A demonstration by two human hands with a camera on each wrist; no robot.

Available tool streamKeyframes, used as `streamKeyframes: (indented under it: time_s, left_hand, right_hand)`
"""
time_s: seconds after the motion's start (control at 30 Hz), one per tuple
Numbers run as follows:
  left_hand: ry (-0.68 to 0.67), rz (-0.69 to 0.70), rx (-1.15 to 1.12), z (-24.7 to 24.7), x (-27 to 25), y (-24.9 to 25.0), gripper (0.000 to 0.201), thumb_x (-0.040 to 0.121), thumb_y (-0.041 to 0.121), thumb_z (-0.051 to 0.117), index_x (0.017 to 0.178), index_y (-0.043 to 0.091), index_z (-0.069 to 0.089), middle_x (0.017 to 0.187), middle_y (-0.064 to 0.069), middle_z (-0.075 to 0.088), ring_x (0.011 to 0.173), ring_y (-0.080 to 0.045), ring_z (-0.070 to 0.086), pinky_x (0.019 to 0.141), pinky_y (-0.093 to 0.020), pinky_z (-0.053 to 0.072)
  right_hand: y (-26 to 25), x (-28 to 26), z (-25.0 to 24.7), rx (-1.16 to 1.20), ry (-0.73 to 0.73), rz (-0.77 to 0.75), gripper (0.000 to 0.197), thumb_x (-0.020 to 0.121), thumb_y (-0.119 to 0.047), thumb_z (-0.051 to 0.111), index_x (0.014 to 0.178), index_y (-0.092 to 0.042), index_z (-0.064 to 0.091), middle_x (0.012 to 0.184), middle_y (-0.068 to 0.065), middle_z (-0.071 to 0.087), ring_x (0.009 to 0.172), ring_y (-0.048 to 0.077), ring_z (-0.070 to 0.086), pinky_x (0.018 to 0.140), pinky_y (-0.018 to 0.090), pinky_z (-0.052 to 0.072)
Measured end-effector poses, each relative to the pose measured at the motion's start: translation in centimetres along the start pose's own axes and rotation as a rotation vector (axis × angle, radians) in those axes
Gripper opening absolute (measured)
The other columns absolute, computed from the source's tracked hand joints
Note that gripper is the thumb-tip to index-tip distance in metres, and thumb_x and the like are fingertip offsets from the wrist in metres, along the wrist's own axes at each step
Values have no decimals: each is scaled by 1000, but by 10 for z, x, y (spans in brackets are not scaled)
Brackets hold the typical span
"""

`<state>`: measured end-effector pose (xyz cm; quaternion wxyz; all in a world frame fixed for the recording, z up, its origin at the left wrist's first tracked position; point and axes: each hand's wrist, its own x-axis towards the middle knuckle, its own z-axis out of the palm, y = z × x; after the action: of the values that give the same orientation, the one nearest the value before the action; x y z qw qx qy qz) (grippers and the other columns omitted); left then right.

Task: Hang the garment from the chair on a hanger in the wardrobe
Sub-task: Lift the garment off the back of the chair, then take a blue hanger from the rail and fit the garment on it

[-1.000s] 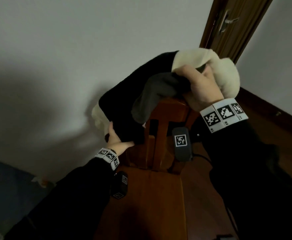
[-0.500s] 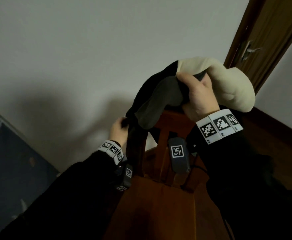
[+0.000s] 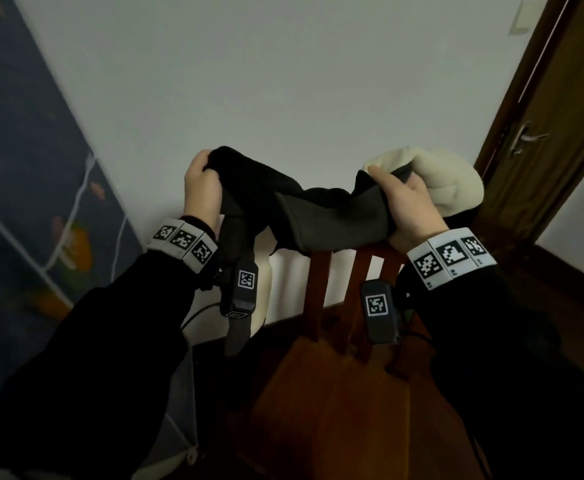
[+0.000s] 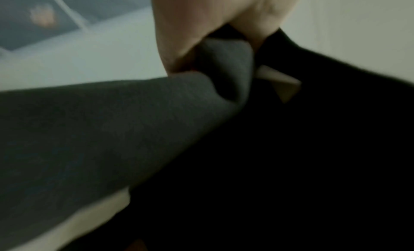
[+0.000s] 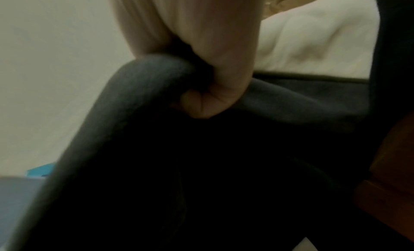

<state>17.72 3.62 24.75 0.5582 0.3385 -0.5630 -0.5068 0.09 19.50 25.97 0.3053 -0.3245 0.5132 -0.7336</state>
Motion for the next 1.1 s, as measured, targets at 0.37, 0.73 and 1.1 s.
streamKeyframes:
  time_s: [0.37, 0.73, 1.1]
  left_hand:
    - [150, 111, 284, -162, -86, 63, 33, 84, 1, 33, 94, 19, 59, 87, 4, 59, 87, -12, 55, 75, -16, 46]
    - [316, -71, 836, -299, -168, 69, 22, 78, 2, 52, 94, 0, 67, 88, -13, 63, 86, -19, 56, 76, -24, 39]
    - [560, -160, 834, -373, -208, 97, 23, 56, 4, 62, 49, 24, 53, 43, 15, 55, 49, 3, 49, 58, -23, 41]
  right_hand:
    - [-9, -103, 127, 22, -274, 46, 15, 88, -14, 57, 75, -10, 61, 70, 5, 63, 67, 16, 63, 71, 30, 52]
    - [66, -151, 208, -169, -389, 495, 13, 89, -16, 52, 90, -5, 60, 76, 10, 59, 55, 16, 64, 40, 19, 46]
    - [152, -161, 257, -375, -525, 655, 49, 88, -11, 53, 135, -1, 40, 138, 20, 49, 116, 35, 58, 53, 23, 54]
